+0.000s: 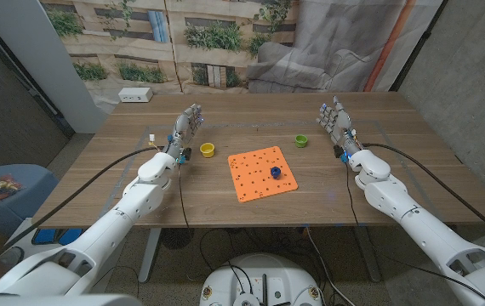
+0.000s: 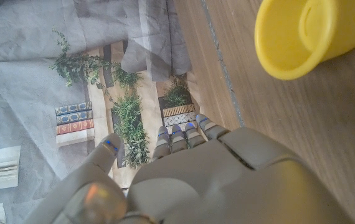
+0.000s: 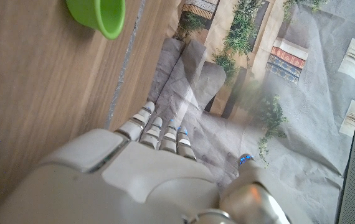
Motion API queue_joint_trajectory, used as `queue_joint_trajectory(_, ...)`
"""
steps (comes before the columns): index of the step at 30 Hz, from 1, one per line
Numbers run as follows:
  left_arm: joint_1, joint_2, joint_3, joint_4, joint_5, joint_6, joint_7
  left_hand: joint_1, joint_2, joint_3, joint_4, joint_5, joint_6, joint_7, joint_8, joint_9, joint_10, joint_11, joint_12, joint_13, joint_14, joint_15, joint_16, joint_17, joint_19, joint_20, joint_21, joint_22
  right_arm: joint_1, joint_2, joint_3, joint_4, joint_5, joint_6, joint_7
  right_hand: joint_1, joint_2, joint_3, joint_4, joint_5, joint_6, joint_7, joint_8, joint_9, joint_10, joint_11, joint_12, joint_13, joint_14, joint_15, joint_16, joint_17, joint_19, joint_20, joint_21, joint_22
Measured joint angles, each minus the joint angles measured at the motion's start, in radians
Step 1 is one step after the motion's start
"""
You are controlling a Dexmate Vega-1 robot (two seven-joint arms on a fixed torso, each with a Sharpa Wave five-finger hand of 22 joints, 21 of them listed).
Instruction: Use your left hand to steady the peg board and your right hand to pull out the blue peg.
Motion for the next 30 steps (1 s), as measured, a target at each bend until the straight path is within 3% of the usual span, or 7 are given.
queue_joint_trajectory(5, -0.014, 0.013, 0.007, -0.004, 0.027, -0.002, 0.005, 0.0, 0.0, 0.005, -0.003, 0.0, 0.0, 0.0, 0.0, 0.0, 0.0, 0.0, 0.0, 0.0, 0.0, 0.0, 0.0, 0.0, 0.0, 0.0, 0.0, 0.001, 0.009, -0.001, -0.003, 0.003, -0.014, 0.008, -0.006, 0.0, 0.0, 0.0, 0.0, 0.0, 0.005, -0.005, 0.004, 0.0, 0.004, -0.004, 0.0, -0.002, 0.006, -0.006, 0.004, -0.003, 0.0, 0.0, 0.0, 0.0)
queue_joint_trajectory(12, 0.003, 0.051, 0.006, -0.074, 0.056, 0.028, 0.036, 0.0, 0.0, 0.009, -0.007, 0.0, 0.0, 0.0, 0.0, 0.0, 0.0, 0.0, 0.0, 0.0, 0.0, 0.0, 0.0, 0.0, 0.0, 0.0, 0.0, 0.001, 0.011, -0.016, -0.003, -0.02, -0.034, 0.012, -0.019, 0.0, 0.0, 0.005, -0.006, 0.004, 0.005, -0.005, 0.004, 0.0, 0.007, -0.007, 0.0, -0.003, 0.006, -0.005, 0.004, -0.008, 0.005, -0.005, 0.0, 0.0)
queue_joint_trajectory(30, 0.125, 0.22, -0.032, -0.382, 0.134, 0.173, 0.139, 0.011, 0.01, 0.011, -0.027, 0.0, 0.014, -0.014, 0.0, 0.0, 0.009, -0.009, 0.0, 0.0, 0.0, 0.0, -0.001, 0.0, 0.014, -0.007, 0.0, -0.002, 0.005, -0.022, -0.004, -0.031, -0.045, 0.03, -0.017, 0.0, 0.0, 0.009, -0.01, 0.008, 0.011, 0.0, 0.004, 0.0, 0.007, -0.007, 0.0, -0.012, 0.005, -0.005, 0.004, -0.021, 0.005, -0.005, 0.0, 0.0)
